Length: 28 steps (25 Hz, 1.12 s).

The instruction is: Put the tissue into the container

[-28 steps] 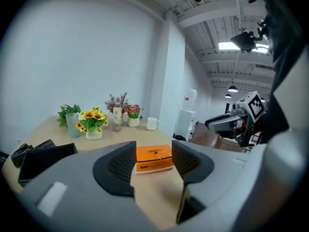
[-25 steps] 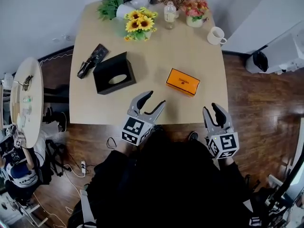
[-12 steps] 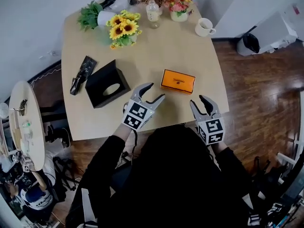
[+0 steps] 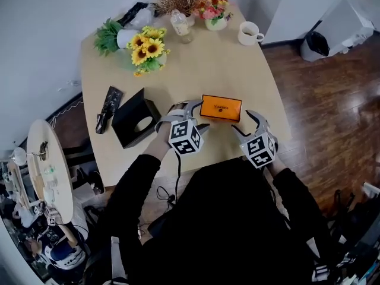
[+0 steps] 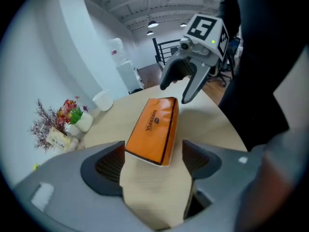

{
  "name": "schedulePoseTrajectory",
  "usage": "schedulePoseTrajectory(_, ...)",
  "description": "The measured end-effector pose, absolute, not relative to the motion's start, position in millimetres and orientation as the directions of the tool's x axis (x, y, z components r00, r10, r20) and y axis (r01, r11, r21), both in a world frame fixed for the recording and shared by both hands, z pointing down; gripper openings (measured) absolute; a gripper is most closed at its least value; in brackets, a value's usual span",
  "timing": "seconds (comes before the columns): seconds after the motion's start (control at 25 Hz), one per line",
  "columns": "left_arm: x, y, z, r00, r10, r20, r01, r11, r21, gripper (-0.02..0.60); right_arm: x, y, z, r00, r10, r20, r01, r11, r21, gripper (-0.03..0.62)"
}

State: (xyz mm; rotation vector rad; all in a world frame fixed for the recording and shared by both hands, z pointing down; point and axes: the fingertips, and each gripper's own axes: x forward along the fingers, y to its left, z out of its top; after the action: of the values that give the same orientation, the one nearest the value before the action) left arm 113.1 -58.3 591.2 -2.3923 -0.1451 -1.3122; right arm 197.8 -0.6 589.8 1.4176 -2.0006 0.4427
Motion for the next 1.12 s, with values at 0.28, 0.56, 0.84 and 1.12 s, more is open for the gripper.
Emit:
schedulePoseTrajectory(0.28,133.2,-51.9,592.7,0.493,-0.144,0.858,0.38,-0.851,-0.362,0.356,178.0,-11.5,586.9,-0.193,-0.688,0.7,-0.745,0.567,0.352,0.296)
schedulePoseTrajectory(0.56,131.1,-54.6,620.1,0.42,-0.233,0.877,0.375,-0.836,-0.401,0.343,183.2,-14.6,607.8,-0.072,-0.646,0.76,-0.725,0.557,0.405,0.32)
schedulePoseTrajectory(0.84,129.9,-63.8,636.1,0.448,-0.302,0.841,0.312,-0.829,-0.464,0.299,199.8,-18.3,624.1,-0.103,-0.61,0.785,-0.828,0.49,0.272,0.337)
schedulePoseTrajectory(1.12,129.4,-62.8,636.0,0.44,-0.309,0.843,0.313,-0.827,-0.467,0.273,195.5,-17.7,628.1,-0.149,-0.612,0.777,-0.833,0.501,0.234,0.272)
